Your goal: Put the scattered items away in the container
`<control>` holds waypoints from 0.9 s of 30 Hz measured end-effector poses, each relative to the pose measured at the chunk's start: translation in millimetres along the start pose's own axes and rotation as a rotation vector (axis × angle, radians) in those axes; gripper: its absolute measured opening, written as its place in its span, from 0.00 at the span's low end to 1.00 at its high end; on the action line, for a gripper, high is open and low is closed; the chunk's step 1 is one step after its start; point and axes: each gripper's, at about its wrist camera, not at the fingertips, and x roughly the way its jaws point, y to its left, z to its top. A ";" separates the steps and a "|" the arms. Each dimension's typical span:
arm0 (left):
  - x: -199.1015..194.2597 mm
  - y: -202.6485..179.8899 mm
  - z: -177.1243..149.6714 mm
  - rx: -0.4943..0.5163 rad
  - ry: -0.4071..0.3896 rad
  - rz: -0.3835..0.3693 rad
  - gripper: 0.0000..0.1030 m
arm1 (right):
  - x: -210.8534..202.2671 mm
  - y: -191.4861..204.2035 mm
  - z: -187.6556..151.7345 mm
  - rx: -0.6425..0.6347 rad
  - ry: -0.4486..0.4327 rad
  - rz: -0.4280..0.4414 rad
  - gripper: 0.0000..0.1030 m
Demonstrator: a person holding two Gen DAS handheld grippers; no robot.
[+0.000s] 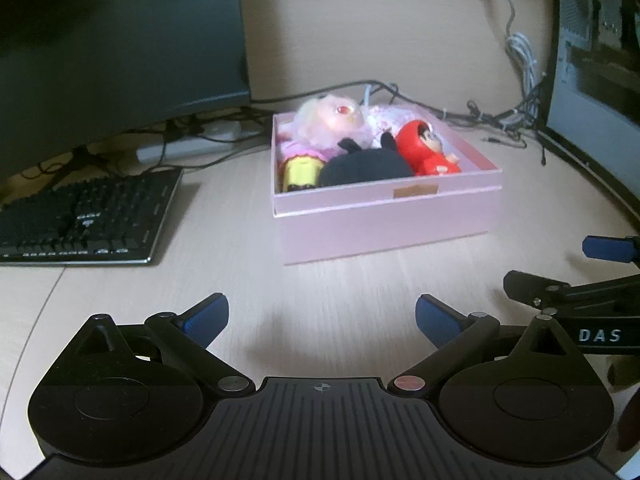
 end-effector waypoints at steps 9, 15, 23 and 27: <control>5.0 2.5 -2.5 -0.028 0.037 0.006 0.99 | 35.0 -9.2 1.0 -0.123 0.033 0.015 1.00; 7.9 -0.1 -2.7 -0.035 0.050 -0.001 0.99 | 45.4 -21.9 6.1 -0.091 0.044 0.097 1.00; 7.9 -2.5 -1.2 -0.039 0.045 0.000 0.99 | 45.1 -22.6 5.6 -0.093 0.044 0.100 1.00; 7.5 -4.1 0.9 -0.037 0.035 0.000 0.99 | 45.6 -23.3 5.5 -0.094 0.044 0.102 1.00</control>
